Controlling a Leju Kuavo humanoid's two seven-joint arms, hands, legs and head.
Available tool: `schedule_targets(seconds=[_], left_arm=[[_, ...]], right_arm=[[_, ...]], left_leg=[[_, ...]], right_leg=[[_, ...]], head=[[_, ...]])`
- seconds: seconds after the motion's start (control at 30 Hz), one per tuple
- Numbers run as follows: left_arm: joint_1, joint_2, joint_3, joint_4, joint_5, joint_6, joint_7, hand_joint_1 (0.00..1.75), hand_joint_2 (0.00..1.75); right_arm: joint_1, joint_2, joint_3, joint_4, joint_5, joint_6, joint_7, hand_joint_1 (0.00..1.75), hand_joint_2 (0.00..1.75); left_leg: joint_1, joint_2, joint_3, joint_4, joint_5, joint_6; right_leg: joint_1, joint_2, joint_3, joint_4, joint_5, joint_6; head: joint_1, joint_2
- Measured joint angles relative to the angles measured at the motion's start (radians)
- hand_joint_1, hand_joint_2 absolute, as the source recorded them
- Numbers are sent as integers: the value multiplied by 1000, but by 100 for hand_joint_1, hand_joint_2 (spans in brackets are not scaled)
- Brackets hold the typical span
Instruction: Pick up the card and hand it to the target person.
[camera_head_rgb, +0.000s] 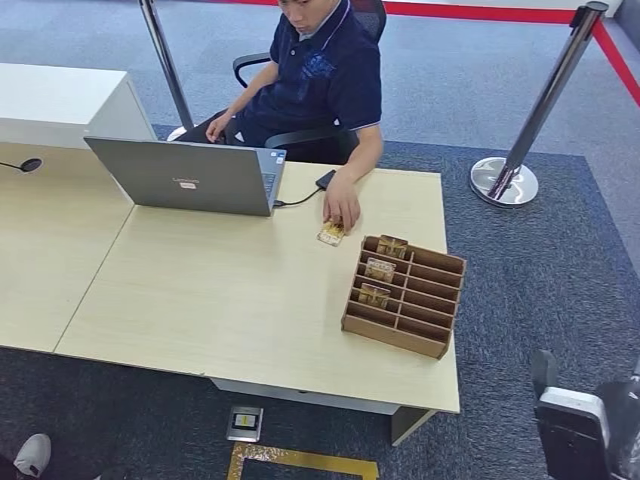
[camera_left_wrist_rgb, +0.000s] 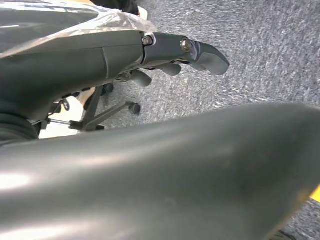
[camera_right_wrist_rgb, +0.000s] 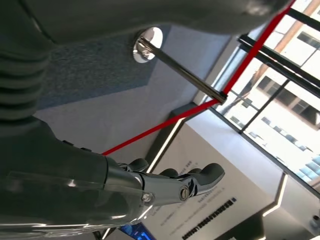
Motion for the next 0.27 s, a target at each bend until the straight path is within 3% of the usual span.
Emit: schedule_targets(seconds=[0.13, 0.27], left_arm=[[1, -4, 0, 0, -15, -1, 4, 0, 0], [0, -6, 0, 0, -24, -2, 8, 0, 0]], right_arm=[[22, 51, -181, 55, 1, 77, 25, 0, 0], [-39, 68, -382, 253, 86, 78, 44, 0, 0]], left_leg=[[0, 0, 1, 0, 0, 0], [0, 0, 2, 0, 0, 0]], right_leg=[[0, 0, 2, 0, 0, 0], [0, 0, 3, -1, 1, 0]], head=[[0, 0], [0, 0]])
